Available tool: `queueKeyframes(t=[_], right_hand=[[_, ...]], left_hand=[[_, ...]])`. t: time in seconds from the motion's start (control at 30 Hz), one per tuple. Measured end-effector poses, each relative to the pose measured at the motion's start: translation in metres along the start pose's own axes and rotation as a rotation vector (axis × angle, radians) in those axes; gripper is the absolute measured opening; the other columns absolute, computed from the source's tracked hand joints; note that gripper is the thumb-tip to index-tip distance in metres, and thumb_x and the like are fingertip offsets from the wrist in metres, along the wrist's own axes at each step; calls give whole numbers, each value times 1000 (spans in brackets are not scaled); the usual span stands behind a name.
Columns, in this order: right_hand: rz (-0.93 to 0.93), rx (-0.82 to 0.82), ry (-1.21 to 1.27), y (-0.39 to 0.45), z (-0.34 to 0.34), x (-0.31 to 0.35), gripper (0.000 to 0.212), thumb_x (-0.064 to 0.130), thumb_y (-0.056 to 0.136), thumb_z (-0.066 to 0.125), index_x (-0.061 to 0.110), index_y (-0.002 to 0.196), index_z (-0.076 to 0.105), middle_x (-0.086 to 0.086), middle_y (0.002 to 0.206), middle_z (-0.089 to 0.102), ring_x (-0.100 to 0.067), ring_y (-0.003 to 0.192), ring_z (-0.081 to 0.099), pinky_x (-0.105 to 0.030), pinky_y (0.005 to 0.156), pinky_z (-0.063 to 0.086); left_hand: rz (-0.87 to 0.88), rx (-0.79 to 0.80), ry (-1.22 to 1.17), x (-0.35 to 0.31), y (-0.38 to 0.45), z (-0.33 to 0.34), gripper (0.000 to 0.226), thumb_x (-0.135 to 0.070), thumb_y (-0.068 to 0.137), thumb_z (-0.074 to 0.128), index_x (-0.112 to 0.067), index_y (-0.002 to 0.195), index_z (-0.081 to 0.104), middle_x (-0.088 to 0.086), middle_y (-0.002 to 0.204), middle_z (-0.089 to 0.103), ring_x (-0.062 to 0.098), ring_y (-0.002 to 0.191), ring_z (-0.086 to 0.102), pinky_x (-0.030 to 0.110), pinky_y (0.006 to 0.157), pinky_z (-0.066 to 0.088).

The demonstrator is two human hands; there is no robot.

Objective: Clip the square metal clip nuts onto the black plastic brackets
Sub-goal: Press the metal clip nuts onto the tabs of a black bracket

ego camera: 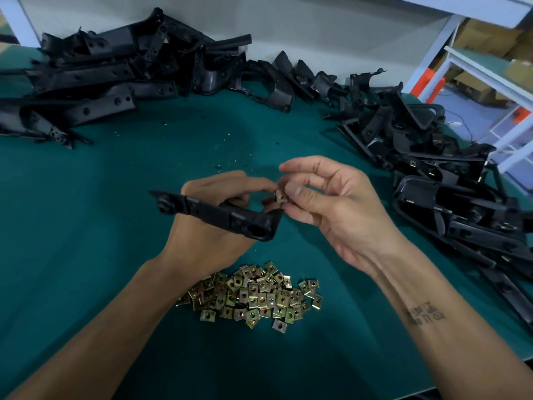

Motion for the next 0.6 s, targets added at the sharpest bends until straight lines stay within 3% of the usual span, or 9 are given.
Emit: queueKeyframes(t=[0.13, 0.27, 0.6], right_hand=[[110, 49, 107, -2, -1, -10, 29, 1, 78, 68, -2, 107, 70, -17, 92, 73, -20, 80, 75, -26, 68, 61], [165, 151, 62, -7, 7, -20, 17, 9, 83, 69, 1, 97, 76, -26, 99, 74, -33, 87, 77, -37, 73, 64], [153, 93, -41, -14, -1, -16, 21, 16, 83, 72, -2, 95, 74, -27, 95, 74, -34, 84, 76, -26, 58, 59]], left_hand=[[-2, -16, 2, -4, 0, -3, 19, -12, 79, 83, -16, 96, 75, -15, 65, 45, 6, 53, 39, 19, 51, 33], [0, 4, -13, -6, 0, 0, 19, -9, 78, 82, -11, 95, 75, -21, 66, 43, 0, 55, 38, 12, 56, 32], [15, 14, -19, -9, -2, 0, 15, -21, 81, 78, -18, 95, 73, -18, 65, 44, 2, 55, 39, 14, 54, 32]])
Point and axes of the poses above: each hand's wrist, its own y-axis towards the middle knuckle, its own z-axis out of the palm, x = y × z, the point moved 10 cm from there along y, towards the middle knuckle
